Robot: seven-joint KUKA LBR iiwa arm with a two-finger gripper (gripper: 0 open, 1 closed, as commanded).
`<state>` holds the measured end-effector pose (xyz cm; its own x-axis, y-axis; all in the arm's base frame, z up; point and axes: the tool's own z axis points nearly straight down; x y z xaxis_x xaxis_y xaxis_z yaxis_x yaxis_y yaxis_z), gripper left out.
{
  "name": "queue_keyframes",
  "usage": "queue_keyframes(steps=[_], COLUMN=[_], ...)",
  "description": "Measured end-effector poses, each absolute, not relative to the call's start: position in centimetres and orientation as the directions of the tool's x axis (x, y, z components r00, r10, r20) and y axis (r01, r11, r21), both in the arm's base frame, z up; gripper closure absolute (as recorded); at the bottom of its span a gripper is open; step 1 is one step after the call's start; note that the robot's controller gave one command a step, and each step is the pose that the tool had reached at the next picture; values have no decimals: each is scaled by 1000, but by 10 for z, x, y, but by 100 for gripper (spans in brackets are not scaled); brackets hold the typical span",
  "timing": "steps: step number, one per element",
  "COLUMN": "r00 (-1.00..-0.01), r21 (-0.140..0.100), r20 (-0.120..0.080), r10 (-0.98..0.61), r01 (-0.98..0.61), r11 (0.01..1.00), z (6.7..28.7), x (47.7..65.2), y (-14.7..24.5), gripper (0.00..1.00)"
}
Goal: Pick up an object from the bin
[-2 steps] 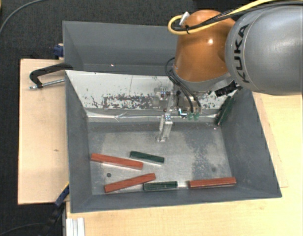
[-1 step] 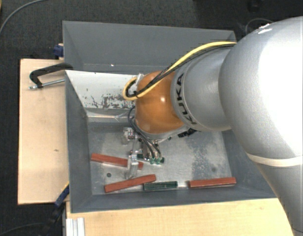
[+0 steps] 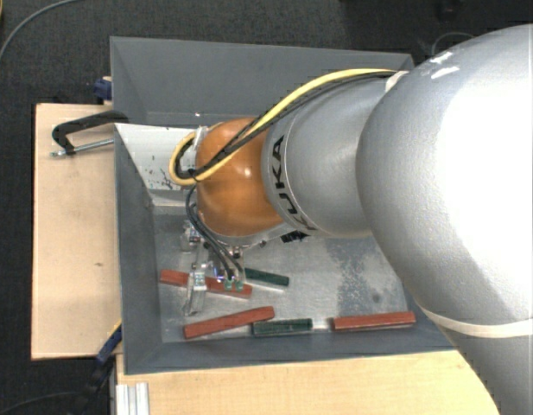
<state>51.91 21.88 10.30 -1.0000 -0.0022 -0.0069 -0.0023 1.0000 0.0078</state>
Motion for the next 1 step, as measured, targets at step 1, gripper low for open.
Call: queue_keyframes(steps=[1], r00=[-1000], r21=[2], r20=[0], r10=[15], r01=[15], r11=[1000], z=[101], x=[514], y=[207], gripper=[0])
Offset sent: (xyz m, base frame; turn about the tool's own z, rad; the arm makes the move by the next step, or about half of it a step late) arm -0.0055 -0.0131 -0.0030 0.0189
